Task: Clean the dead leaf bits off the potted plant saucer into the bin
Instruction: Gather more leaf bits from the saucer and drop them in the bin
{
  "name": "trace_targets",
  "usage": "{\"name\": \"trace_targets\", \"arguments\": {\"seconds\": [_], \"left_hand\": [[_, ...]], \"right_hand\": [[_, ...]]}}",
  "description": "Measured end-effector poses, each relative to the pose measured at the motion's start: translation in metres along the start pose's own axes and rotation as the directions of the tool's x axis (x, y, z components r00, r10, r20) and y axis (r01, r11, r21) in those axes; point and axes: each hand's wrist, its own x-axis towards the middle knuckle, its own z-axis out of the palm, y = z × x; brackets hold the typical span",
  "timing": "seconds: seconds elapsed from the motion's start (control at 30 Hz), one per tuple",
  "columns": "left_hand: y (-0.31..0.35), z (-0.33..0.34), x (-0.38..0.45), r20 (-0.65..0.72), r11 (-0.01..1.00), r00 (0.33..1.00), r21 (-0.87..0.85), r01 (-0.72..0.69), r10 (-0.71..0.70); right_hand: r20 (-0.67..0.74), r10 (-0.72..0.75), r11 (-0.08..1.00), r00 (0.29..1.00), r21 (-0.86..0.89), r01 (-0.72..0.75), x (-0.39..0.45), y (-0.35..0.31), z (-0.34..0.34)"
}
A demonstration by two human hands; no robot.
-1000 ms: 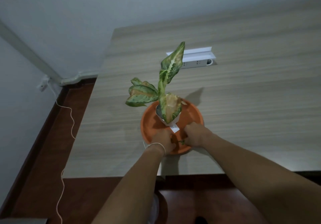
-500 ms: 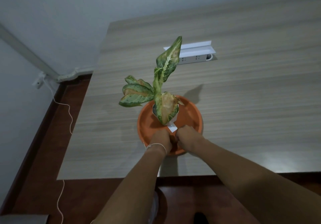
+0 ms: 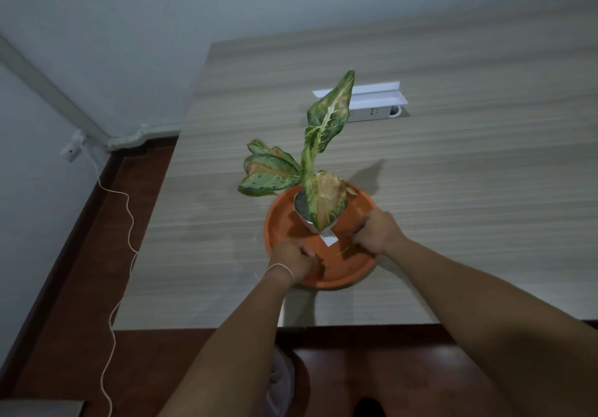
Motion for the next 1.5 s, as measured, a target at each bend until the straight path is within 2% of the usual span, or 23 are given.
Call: {"name": "trace_targets", "arguments": {"seconds": [0.1,0.27,0.47,0.57,0.73,0.9,1.0,1.3,1.5], "left_hand": [[-0.011,-0.017,-0.005,-0.047,0.993,0.999,-0.115,-0.004,-0.001],[-0.048,-0.047,-0.021,-0.111,0.981,0.993,-0.187,-0.046,0.025],[-0.124,-0.087,-0.059,-0.198,0.96,0.977,-0.28,0.019,-0.077],[-0.167,-0.105,-0.081,-0.222,0.936,0.961,-0.342,0.081,-0.164],[-0.246,-0.118,-0.13,-0.244,0.909,0.929,-0.38,0.172,-0.278],[-0.317,-0.113,-0.174,-0.209,0.883,0.897,-0.362,0.3,-0.39],[-0.349,-0.105,-0.186,-0.189,0.864,0.89,-0.389,0.32,-0.414],[-0.358,-0.104,-0.196,-0.128,0.846,0.905,-0.426,0.32,-0.407],[-0.349,-0.097,-0.192,-0.093,0.876,0.922,-0.361,0.321,-0.376]], "right_hand": [[0.033,0.001,0.999,0.999,0.033,-0.002,-0.007,-0.007,0.009],[0.069,0.023,0.995,0.997,0.097,-0.03,-0.026,-0.031,0.035],[0.133,-0.105,0.991,0.986,0.095,0.093,-0.054,-0.091,0.088],[0.211,-0.218,0.972,0.953,0.132,0.193,-0.073,-0.132,0.124],[0.309,-0.352,0.936,0.884,0.097,0.339,-0.118,-0.196,0.19],[0.442,-0.384,0.911,0.811,0.036,0.412,-0.152,-0.217,0.25],[0.496,-0.355,0.909,0.793,-0.013,0.416,-0.159,-0.215,0.275],[0.5,-0.315,0.909,0.807,-0.087,0.408,-0.165,-0.215,0.305],[0.501,-0.322,0.906,0.803,-0.082,0.414,-0.162,-0.211,0.305]]}}
